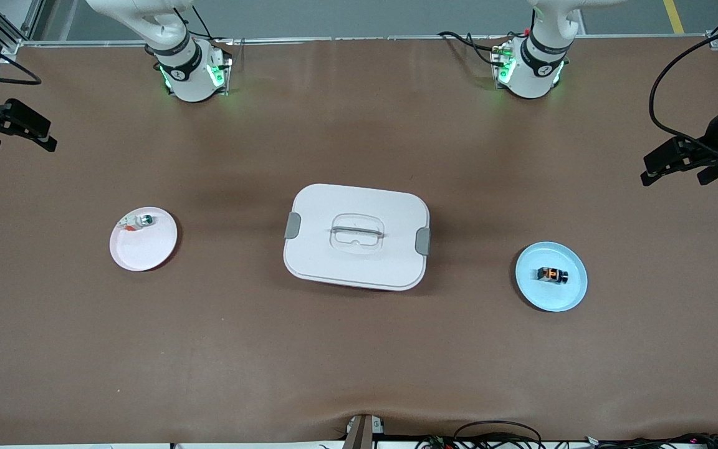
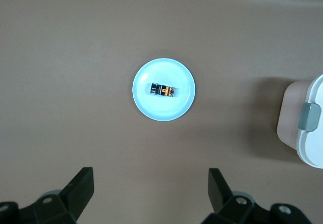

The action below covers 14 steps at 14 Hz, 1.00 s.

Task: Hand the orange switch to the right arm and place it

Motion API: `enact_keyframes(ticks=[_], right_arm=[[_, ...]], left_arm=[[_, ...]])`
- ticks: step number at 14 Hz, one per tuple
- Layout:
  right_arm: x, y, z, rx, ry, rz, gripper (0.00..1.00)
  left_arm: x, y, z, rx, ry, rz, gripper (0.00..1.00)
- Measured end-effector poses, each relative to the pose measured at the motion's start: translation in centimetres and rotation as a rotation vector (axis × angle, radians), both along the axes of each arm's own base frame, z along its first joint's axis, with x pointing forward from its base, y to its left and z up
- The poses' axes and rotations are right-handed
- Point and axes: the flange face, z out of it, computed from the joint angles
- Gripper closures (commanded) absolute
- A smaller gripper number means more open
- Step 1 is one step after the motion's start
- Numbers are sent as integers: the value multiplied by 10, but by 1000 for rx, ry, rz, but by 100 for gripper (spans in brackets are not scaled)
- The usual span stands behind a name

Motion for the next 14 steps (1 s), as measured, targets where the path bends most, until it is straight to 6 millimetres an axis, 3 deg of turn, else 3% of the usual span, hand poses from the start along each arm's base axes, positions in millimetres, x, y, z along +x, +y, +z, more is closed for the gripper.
enact_keyframes(ticks=[14], right_arm=[[0,10,0,-1,0,21,0]], left_arm=[[-1,1,-5,1,32,0,0]])
